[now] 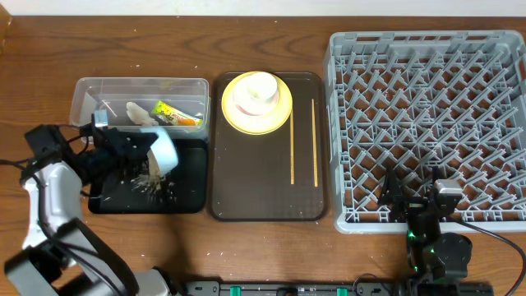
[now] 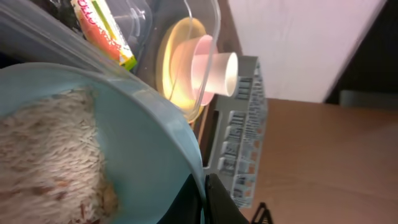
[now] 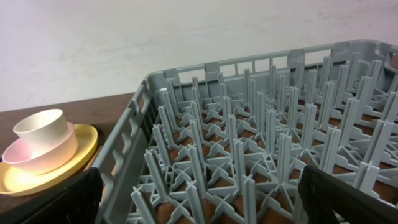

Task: Sort waste into correct bins and load items into the dishwasher rack
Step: 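Carry the bowl left and tip the rice onto the black tray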

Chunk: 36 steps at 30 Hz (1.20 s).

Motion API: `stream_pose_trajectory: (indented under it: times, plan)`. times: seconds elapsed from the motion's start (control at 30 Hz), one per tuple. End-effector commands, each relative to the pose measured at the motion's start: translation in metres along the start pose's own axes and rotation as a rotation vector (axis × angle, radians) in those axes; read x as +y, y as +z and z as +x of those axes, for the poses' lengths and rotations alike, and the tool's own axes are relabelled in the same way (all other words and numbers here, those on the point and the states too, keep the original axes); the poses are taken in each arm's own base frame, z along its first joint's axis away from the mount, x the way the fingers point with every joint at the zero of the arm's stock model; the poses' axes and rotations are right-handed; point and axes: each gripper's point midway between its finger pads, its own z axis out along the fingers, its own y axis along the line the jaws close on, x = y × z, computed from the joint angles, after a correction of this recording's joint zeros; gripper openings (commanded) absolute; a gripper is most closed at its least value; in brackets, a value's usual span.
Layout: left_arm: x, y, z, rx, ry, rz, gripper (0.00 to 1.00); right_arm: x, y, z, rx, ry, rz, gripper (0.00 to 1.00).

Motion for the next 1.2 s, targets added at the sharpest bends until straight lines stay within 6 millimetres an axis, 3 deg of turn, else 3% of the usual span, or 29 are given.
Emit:
stream_pose_trajectory:
  times: [0.0,0.4,1.17]
  plan:
    - [-0.017,-0.005,0.0,0.018,0.019,0.176,0.06,-0.002,0.0,0.001,0.0,-0.004,0.005,0.99]
    - [-0.02,-0.028,-0.011,-0.032,-0.054,0.298,0.06,-0.002,0.0,0.001,0.0,-0.004,0.005,0.99]
    - [-0.018,-0.049,0.001,-0.068,-0.226,0.333,0.06,-0.002,0.0,0.001,0.0,-0.004,0.005,0.99]
